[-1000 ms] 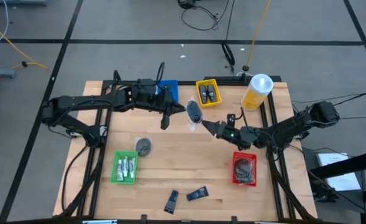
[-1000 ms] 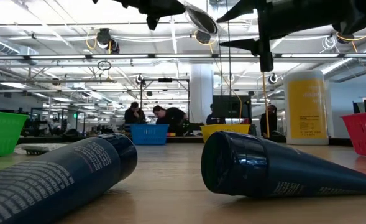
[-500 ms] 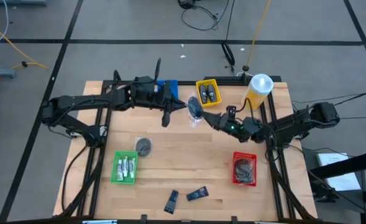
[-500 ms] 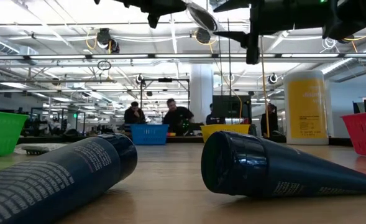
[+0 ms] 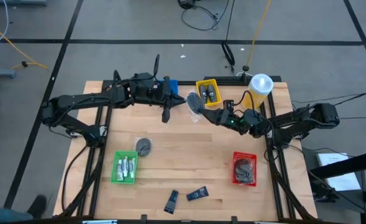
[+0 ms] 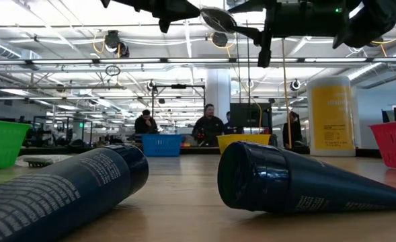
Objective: Pick & Place Travel size toiletries
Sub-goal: Put the black hairbrush into the red bin
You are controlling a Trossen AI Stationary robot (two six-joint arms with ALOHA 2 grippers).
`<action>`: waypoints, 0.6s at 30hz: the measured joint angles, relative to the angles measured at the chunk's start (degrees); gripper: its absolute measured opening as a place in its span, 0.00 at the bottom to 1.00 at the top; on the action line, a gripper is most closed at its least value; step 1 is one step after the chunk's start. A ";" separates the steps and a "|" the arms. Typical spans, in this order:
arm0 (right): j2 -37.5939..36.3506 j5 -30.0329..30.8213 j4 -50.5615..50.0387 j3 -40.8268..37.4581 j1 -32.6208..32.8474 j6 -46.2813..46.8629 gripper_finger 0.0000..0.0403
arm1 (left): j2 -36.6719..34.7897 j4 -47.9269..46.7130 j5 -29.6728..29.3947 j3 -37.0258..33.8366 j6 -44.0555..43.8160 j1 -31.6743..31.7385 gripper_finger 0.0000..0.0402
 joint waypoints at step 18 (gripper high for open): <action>-0.02 -2.96 -2.08 0.16 -3.59 -0.21 0.04 | 0.09 -0.17 0.22 0.00 3.38 3.28 0.00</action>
